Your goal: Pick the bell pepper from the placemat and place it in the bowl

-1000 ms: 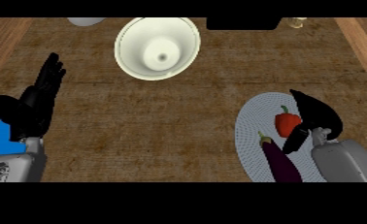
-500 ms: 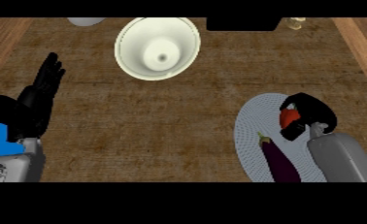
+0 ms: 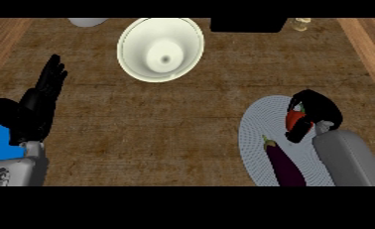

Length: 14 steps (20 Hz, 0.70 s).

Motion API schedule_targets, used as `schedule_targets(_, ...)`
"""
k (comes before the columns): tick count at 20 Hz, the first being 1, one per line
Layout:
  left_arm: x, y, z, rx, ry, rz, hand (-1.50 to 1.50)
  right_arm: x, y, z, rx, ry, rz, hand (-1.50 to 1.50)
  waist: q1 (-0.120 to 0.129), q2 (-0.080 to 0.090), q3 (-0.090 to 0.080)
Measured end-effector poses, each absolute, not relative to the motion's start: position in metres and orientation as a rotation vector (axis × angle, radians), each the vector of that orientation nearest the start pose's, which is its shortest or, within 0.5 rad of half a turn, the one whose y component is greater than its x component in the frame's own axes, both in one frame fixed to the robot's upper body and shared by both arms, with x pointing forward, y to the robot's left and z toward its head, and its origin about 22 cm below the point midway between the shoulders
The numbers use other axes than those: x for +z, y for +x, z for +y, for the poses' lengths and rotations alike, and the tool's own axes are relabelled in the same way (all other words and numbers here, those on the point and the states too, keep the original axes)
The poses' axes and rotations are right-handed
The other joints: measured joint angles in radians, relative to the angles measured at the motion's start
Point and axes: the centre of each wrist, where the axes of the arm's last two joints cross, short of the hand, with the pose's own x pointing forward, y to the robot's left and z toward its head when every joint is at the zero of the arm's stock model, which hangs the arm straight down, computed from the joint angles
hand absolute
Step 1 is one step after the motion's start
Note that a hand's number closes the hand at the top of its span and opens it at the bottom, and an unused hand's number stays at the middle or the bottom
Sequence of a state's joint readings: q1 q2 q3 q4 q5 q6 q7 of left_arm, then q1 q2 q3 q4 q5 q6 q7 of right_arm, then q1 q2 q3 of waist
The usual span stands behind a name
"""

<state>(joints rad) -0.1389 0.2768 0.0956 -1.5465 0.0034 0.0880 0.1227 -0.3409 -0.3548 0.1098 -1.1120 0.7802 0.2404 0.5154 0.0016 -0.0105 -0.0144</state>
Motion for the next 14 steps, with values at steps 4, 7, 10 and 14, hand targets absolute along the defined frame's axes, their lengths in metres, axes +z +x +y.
schedule_targets(4,0.052,0.277,0.302,-0.084,0.307,-1.576,0.0,0.012,0.334,-0.214,1.005,-0.856,-0.771,1.5,0.018,0.005,0.003)
schedule_targets(7,0.055,0.282,0.291,-0.13,0.262,-1.596,0.0,0.03,0.34,-0.135,1.115,-0.82,-0.906,1.5,0.094,0.019,0.009)
schedule_targets(10,0.06,0.29,0.278,-0.173,0.22,-1.614,0.0,0.058,0.342,-0.08,1.196,-0.832,-1.02,1.5,0.151,0.03,0.011)
schedule_targets(14,0.063,0.299,0.266,-0.198,0.2,-1.62,0.0,0.097,0.34,-0.027,1.232,-0.912,-1.131,1.5,0.175,0.032,0.012)
